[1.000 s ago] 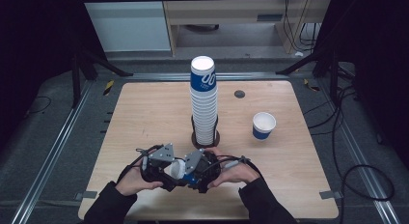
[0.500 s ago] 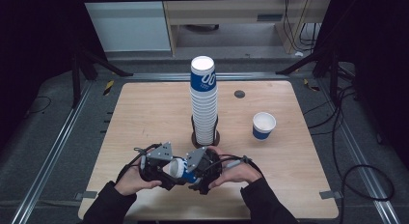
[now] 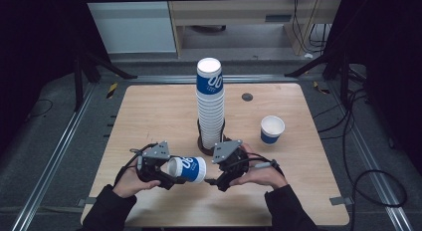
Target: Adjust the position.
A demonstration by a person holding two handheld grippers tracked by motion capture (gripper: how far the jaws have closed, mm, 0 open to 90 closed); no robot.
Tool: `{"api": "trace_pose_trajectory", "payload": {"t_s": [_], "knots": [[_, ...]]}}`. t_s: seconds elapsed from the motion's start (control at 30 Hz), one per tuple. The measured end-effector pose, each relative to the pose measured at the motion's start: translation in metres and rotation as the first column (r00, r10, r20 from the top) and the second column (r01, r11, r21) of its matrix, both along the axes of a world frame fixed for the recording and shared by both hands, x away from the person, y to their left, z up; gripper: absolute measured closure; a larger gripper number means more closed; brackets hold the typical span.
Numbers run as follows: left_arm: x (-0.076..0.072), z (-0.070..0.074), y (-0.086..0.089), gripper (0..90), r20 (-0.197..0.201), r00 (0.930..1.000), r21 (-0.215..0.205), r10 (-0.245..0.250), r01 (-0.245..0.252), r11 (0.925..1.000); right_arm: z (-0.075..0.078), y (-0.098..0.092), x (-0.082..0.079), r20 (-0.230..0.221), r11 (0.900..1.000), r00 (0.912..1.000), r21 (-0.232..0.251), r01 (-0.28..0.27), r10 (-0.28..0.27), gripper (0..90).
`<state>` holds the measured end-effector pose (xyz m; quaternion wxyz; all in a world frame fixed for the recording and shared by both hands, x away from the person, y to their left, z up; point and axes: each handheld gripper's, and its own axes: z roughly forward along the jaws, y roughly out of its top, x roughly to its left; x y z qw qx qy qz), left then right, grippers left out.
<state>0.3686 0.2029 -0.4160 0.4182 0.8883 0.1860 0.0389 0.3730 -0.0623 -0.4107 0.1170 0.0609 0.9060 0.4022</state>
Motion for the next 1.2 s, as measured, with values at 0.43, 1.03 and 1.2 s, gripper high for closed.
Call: {"api": "trace_pose_trajectory", "payload": {"t_s": [0.43, 1.03, 1.2], "knots": [[0.003, 0.005, 0.009, 25.0, 0.028, 0.9985, -0.113, 0.047, -0.043, 0.9927, 0.001, -0.034, 0.000, -0.034, 0.978, 0.9929, 0.172, 0.118, -0.114, 4.8], [0.002, 0.010, 0.005, 24.9, 0.037, 0.9993, -0.232, 0.009, 0.000, 0.9728, -0.004, -0.044, -0.002, -0.090, 0.952, 0.9905, 0.279, 0.125, -0.103, 4.6], [0.002, 0.012, 0.005, 24.9, 0.043, 0.9991, -0.260, -0.009, 0.020, 0.9654, -0.006, -0.042, -0.002, -0.104, 0.948, 0.9913, 0.299, 0.109, -0.082, 4.5]]}}
